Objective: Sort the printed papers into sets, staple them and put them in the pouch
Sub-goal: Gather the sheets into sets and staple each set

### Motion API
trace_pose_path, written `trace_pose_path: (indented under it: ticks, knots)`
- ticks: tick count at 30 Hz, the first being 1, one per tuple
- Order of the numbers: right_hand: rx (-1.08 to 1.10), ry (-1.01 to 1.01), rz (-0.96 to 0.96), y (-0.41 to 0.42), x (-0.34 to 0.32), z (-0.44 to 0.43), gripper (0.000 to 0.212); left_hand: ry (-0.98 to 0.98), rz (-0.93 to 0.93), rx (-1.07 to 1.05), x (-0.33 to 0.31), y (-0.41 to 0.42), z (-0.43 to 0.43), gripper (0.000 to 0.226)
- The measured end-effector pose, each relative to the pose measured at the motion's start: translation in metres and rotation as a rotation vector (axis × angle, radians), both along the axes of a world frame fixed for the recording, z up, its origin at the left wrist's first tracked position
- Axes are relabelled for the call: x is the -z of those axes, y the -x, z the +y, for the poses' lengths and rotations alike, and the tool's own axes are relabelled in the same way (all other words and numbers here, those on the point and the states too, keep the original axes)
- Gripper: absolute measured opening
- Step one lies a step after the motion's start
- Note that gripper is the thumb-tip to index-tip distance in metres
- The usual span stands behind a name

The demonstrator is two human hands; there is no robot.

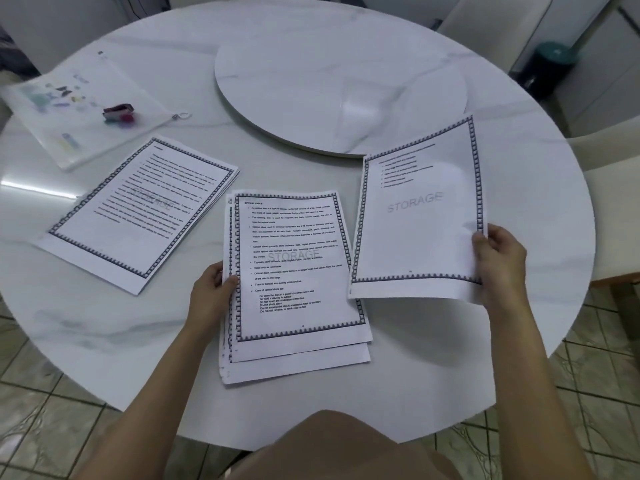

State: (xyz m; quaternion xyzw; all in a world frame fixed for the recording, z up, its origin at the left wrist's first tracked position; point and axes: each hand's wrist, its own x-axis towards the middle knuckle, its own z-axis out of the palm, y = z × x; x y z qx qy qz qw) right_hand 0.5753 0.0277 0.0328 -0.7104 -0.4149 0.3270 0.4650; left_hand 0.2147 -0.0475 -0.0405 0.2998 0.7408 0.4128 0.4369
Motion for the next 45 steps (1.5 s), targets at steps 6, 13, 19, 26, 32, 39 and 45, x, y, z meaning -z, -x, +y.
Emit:
trace_pose_path:
  ticks: [6, 13, 19, 26, 32, 39, 45]
  knots:
    - [-0.102, 0.061, 0.069, 0.034, 0.015, -0.006, 0.017, 0.002, -0.012, 0.022, 0.002, 0.003, 0.001, 0.033]
    - [-0.234, 0.191, 0.057, 0.073, 0.045, -0.023, 0.014, 0.020, -0.020, 0.034, 0.002, 0.006, 0.001, 0.031]
    - [-0.339, 0.284, -0.052, 0.101, 0.057, -0.037, 0.018, -0.010, -0.026, 0.037, 0.000, 0.005, 0.002, 0.029]
    - [-0.497, 0.326, -0.208, 0.123, 0.058, -0.050, 0.018, -0.020, 0.022, 0.105, 0.000, 0.005, 0.002, 0.030]
    - [-0.570, 0.350, -0.352, 0.117, 0.065, -0.049, 0.019, -0.017, 0.004, 0.197, -0.006, -0.002, 0.000, 0.040]
    - [-0.372, 0.308, -0.242, 0.088, 0.067, -0.041, 0.048, -0.133, -0.028, 0.237, -0.015, -0.017, -0.011, 0.028]
    - [-0.414, 0.291, 0.144, 0.072, 0.055, -0.033, 0.040, -0.261, -0.077, 0.264, -0.034, -0.031, -0.018, 0.027]
